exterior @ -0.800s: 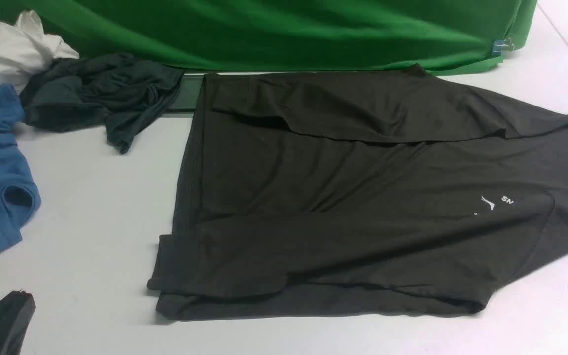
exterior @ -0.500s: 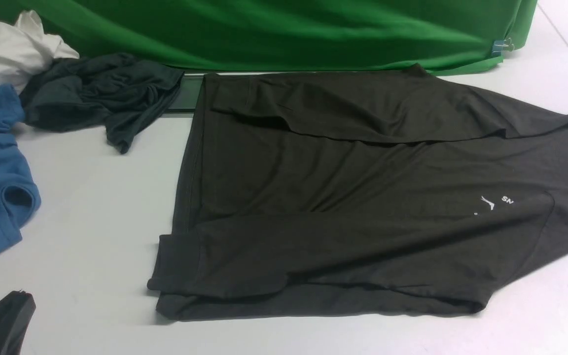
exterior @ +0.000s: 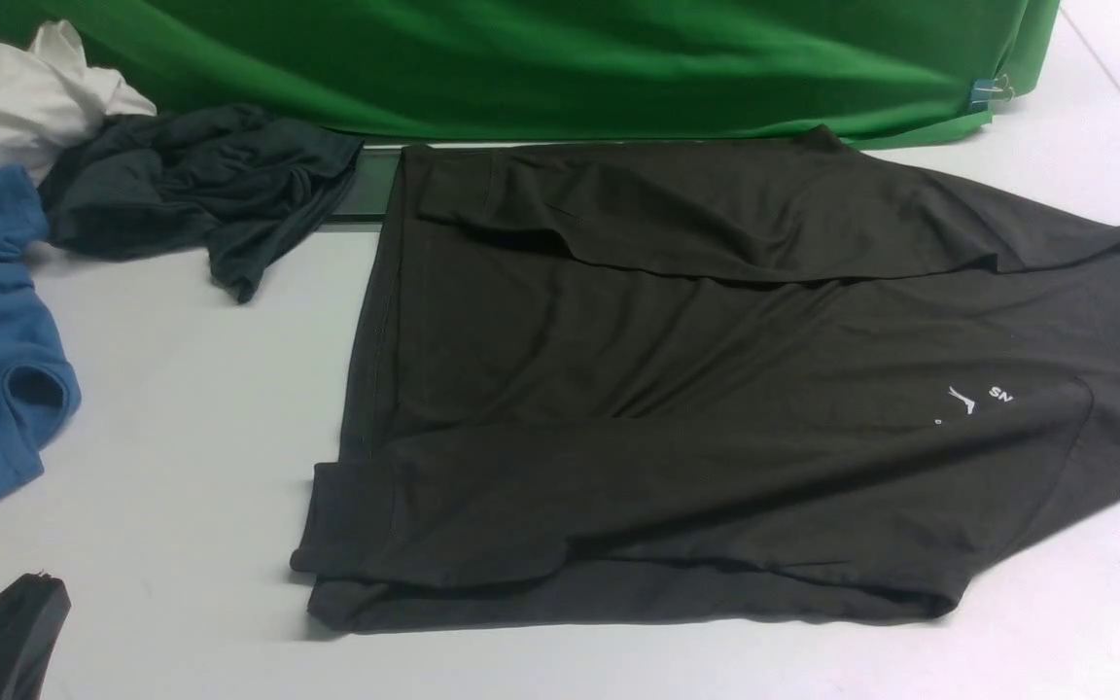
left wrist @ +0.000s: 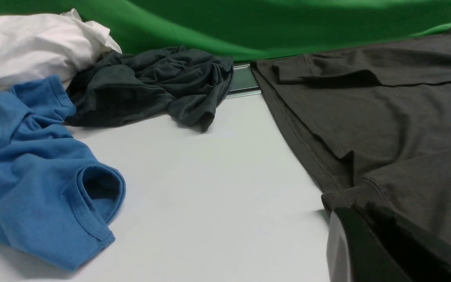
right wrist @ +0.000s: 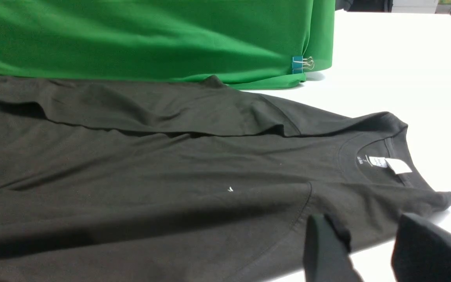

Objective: Fold a long-sleeved shirt on a white desktop.
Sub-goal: 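Grasp the left edge of the dark T-shirt lying flat on the table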

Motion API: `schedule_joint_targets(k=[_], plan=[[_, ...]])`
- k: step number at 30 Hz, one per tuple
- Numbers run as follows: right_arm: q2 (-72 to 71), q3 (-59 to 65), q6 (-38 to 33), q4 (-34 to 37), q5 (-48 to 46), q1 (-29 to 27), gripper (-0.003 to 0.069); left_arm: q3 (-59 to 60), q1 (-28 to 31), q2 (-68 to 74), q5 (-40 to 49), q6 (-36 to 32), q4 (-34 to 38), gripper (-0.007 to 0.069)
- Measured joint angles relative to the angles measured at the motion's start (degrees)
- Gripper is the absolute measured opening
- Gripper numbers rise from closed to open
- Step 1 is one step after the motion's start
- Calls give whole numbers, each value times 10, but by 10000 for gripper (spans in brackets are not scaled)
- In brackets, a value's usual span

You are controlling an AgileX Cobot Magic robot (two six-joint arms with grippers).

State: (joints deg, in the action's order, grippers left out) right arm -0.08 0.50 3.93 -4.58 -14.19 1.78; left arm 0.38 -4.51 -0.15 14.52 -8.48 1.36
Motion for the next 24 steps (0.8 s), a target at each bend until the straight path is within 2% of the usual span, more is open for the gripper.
schedule_joint_targets(k=[17, 24], plan=[[0, 0, 0, 0, 1, 0, 242, 0, 0, 0, 0, 0, 0, 20], [0, 0, 0, 0, 53, 0, 242, 0, 0, 0, -2, 0, -5, 20]])
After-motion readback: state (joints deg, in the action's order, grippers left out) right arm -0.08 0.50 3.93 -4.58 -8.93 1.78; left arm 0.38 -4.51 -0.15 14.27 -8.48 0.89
